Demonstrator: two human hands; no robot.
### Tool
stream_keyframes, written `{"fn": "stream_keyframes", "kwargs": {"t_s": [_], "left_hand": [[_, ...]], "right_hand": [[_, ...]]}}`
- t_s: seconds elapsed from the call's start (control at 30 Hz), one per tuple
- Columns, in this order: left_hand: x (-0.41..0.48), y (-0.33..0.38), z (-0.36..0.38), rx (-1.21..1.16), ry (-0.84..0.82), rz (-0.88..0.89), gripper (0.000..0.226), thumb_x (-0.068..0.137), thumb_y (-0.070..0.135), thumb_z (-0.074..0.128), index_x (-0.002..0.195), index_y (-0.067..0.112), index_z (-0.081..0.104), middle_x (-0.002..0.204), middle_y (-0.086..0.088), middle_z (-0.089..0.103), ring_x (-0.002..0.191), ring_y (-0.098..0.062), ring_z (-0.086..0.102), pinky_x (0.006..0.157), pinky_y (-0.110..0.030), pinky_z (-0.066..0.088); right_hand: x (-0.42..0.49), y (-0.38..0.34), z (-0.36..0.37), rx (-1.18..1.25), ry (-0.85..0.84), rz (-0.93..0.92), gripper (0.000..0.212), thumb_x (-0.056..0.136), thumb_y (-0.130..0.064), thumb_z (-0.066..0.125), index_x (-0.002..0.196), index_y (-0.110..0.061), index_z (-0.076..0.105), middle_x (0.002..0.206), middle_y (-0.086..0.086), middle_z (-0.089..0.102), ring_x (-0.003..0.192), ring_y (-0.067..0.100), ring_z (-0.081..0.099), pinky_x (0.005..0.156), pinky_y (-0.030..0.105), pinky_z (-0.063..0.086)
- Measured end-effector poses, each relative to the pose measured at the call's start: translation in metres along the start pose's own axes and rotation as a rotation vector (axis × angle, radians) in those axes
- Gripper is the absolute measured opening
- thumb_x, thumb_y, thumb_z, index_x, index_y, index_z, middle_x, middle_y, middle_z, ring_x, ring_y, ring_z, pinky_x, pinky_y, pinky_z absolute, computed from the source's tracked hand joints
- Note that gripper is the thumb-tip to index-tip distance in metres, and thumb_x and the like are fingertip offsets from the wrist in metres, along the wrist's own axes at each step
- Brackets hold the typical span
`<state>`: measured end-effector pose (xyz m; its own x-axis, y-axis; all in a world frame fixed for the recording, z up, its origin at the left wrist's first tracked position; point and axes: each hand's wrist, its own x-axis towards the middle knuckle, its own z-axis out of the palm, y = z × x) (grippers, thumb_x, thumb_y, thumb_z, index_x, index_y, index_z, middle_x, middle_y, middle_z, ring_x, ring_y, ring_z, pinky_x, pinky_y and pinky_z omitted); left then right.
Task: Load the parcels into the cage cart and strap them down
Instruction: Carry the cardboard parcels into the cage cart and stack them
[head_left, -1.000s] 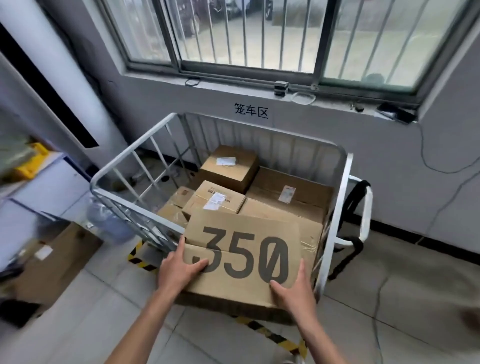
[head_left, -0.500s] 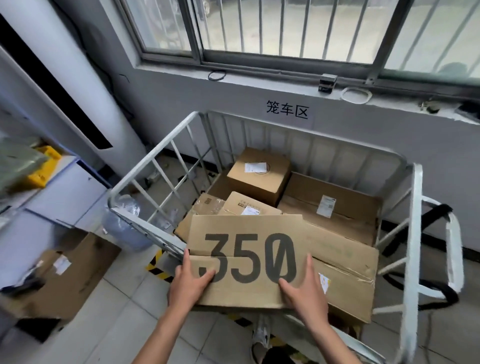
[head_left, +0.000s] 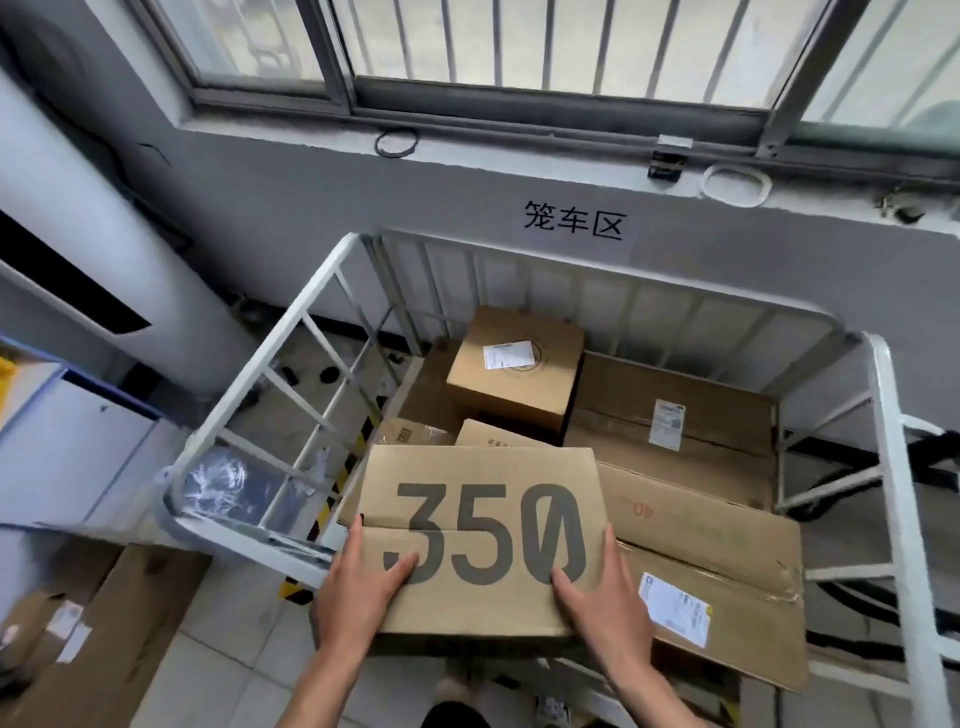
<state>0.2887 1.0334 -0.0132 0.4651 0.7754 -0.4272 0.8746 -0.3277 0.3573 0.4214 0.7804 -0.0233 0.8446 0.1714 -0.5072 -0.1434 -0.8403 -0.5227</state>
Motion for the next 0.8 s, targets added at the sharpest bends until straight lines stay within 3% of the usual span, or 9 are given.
{"fn": "stream_keyframes", "kwargs": {"t_s": [0.2, 0.33, 0.43, 0.8], "left_hand": [[0.089, 0.006, -0.026, -0.032, -0.101, 0.111, 0.102, 0.072, 0.075, 0.066, 0.155, 0.040, 0.019, 0.137, 0.004, 0.059, 0.119, -0.026, 0.059, 0.089, -0.047, 0.055], [0.143, 0.006, -0.039, -0.030, -0.147, 0.110, 0.105, 0.072, 0.071, 0.071, 0.156, 0.037, 0.018, 0.143, 0.003, 0.054, 0.125, -0.025, 0.055, 0.093, -0.048, 0.053], [0.175, 0.010, -0.039, -0.032, -0.186, 0.097, 0.106, 0.071, 0.071, 0.072, 0.156, 0.040, 0.016, 0.148, 0.003, 0.051, 0.128, -0.025, 0.054, 0.094, -0.045, 0.053], [0.209, 0.075, 0.000, -0.015, -0.235, 0.162, 0.106, 0.068, 0.071, 0.074, 0.154, 0.042, 0.020, 0.149, 0.003, 0.051, 0.130, -0.026, 0.053, 0.099, -0.049, 0.051]], "right_hand": [[0.016, -0.053, 0.033, 0.077, 0.041, 0.103, 0.099, 0.088, -0.059, 0.062, 0.160, -0.027, 0.002, 0.164, -0.007, 0.021, 0.145, 0.018, 0.035, 0.103, 0.039, 0.045], [0.036, -0.086, 0.060, 0.127, 0.047, 0.168, 0.103, 0.087, -0.056, 0.067, 0.160, -0.029, 0.000, 0.165, -0.008, 0.017, 0.148, 0.016, 0.027, 0.107, 0.038, 0.042], [0.053, -0.101, 0.071, 0.149, 0.069, 0.215, 0.103, 0.086, -0.054, 0.068, 0.160, -0.029, 0.001, 0.163, -0.006, 0.024, 0.145, 0.017, 0.032, 0.106, 0.036, 0.043], [0.098, -0.072, 0.057, 0.299, 0.145, 0.342, 0.101, 0.084, -0.055, 0.070, 0.157, -0.040, 0.002, 0.162, -0.011, 0.024, 0.142, 0.015, 0.037, 0.103, 0.038, 0.047]]}}
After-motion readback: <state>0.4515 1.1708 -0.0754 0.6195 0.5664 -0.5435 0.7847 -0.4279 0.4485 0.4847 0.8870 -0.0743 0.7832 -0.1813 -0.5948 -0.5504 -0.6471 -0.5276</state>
